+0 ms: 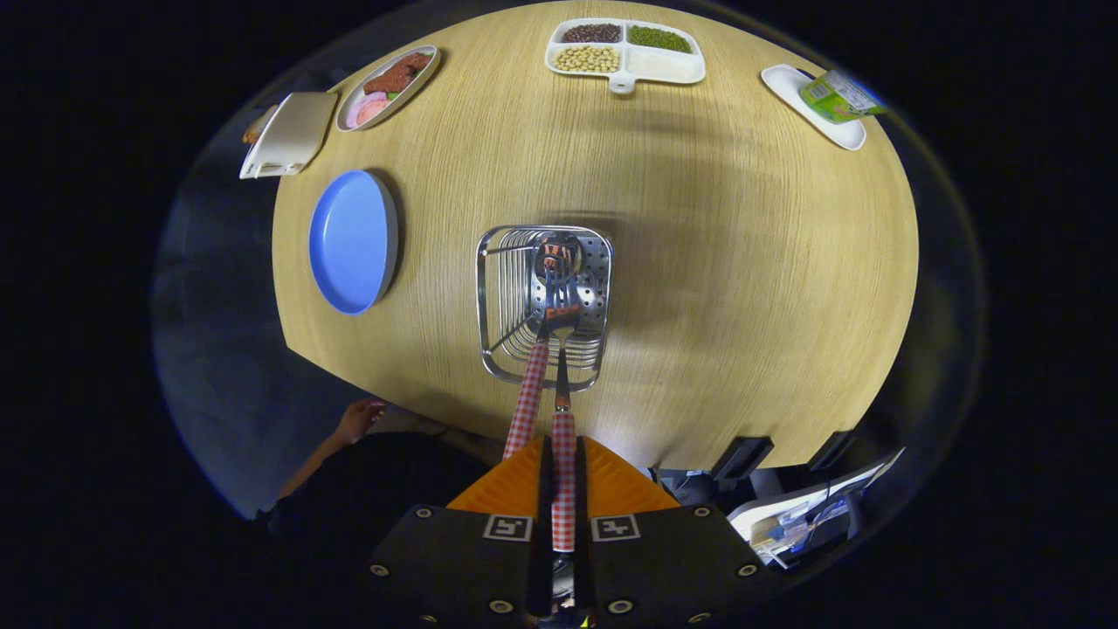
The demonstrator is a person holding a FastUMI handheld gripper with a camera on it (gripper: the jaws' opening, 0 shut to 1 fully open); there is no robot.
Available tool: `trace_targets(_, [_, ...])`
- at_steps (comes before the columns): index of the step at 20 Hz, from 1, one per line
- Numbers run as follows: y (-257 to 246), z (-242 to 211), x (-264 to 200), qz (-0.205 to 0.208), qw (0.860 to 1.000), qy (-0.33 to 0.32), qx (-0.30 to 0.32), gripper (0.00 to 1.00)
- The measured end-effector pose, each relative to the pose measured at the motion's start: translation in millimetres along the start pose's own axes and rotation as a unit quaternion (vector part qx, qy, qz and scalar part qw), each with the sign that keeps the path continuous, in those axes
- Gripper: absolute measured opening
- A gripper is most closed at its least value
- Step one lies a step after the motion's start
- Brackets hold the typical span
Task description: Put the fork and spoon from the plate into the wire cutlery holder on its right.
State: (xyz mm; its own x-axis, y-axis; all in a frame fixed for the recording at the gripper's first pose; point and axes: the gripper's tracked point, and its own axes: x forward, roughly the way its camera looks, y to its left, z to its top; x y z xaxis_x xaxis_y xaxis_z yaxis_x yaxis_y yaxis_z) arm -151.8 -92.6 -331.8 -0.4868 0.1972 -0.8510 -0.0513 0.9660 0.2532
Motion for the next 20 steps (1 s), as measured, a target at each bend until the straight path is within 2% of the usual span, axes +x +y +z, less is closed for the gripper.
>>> trace_targets(6, [0.9, 10.4, -1.6, 0.012, 0.999, -0.018, 0.049, 0.17])
trace_targets(12, [8.4, 27.2, -28.0, 0.019, 0.990, -0.122, 0.071, 0.28])
trace_targets(14, [15.1, 32.0, -43.8, 0.023, 0.983, -0.169, 0.067, 0.34])
trace_targets(16, [29.9, 34.5, -64.8, 0.050, 0.972, -0.217, 0.072, 0.40])
trace_targets(19, [41.4, 41.1, -98.5, 0.065, 0.949, -0.300, 0.070, 0.44])
trace_targets(20, [42.7, 46.1, -110.7, 0.064, 0.939, -0.333, 0.064, 0.50])
